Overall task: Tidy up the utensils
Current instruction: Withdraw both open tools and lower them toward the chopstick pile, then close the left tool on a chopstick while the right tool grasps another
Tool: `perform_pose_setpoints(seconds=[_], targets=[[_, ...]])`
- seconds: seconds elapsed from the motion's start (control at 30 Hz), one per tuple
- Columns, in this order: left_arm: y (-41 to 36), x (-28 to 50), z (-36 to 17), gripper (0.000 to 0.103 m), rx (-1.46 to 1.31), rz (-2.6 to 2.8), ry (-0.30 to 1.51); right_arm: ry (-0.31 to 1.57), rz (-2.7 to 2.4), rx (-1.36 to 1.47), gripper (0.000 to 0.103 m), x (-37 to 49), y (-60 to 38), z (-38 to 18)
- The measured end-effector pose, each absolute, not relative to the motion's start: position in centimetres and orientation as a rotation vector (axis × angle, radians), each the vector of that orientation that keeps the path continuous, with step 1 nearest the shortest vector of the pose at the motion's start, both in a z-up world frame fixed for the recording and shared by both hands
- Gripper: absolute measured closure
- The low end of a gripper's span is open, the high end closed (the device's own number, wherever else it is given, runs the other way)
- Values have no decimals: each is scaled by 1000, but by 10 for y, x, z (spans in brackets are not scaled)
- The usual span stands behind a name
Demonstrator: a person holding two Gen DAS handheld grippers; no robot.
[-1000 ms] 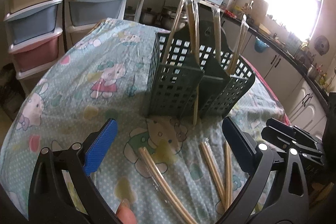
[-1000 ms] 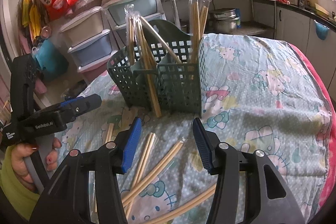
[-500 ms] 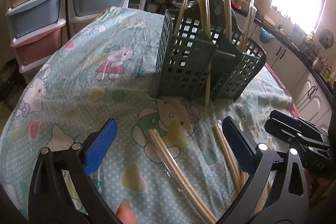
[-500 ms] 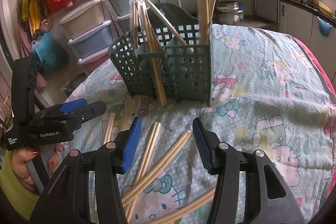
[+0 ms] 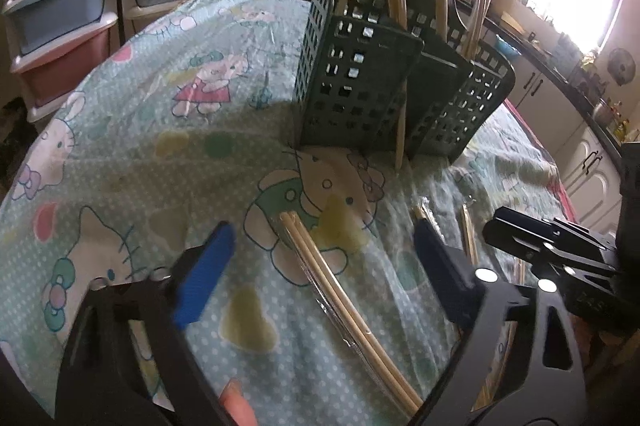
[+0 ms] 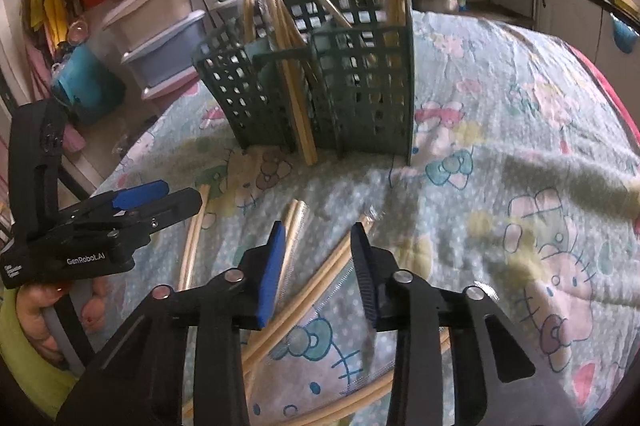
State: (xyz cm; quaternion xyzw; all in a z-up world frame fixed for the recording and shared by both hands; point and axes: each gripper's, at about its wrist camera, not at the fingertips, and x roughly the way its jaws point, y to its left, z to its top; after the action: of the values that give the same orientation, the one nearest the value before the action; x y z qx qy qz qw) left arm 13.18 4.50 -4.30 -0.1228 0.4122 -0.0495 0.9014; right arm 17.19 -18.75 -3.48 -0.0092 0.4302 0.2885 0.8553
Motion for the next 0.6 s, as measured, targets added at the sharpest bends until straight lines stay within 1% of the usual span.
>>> perform_pose_setpoints(seconds=[0.07, 0.1, 0.17, 0.2, 0.23, 0.33, 0.53, 0.6], targets=[[45, 133, -47, 42, -274, -128, 873, 926, 592, -18, 73, 175, -188, -39], [45, 134, -49, 45, -287, -136, 883, 937, 584, -16, 73, 177, -188, -41], [46, 136, -54, 57, -309, -149, 908, 970, 568, -10, 73, 183, -188, -48], [46, 137, -56, 59, -315, -151, 916, 990, 559, -4, 73, 187, -188, -52], [46, 138, -58, 61, -318, -151, 923, 1007, 556, 6, 74, 190, -188, -55], [49, 142, -61, 62, -332, -146, 941, 1042, 553, 40, 75, 199, -189, -62], [52, 152, -64, 62, -360, -141, 963, 1065, 554, 50, 75, 210, -185, -64], [53, 155, -64, 64, -360, -137, 965, 1066, 550, 42, 76, 212, -184, -63]])
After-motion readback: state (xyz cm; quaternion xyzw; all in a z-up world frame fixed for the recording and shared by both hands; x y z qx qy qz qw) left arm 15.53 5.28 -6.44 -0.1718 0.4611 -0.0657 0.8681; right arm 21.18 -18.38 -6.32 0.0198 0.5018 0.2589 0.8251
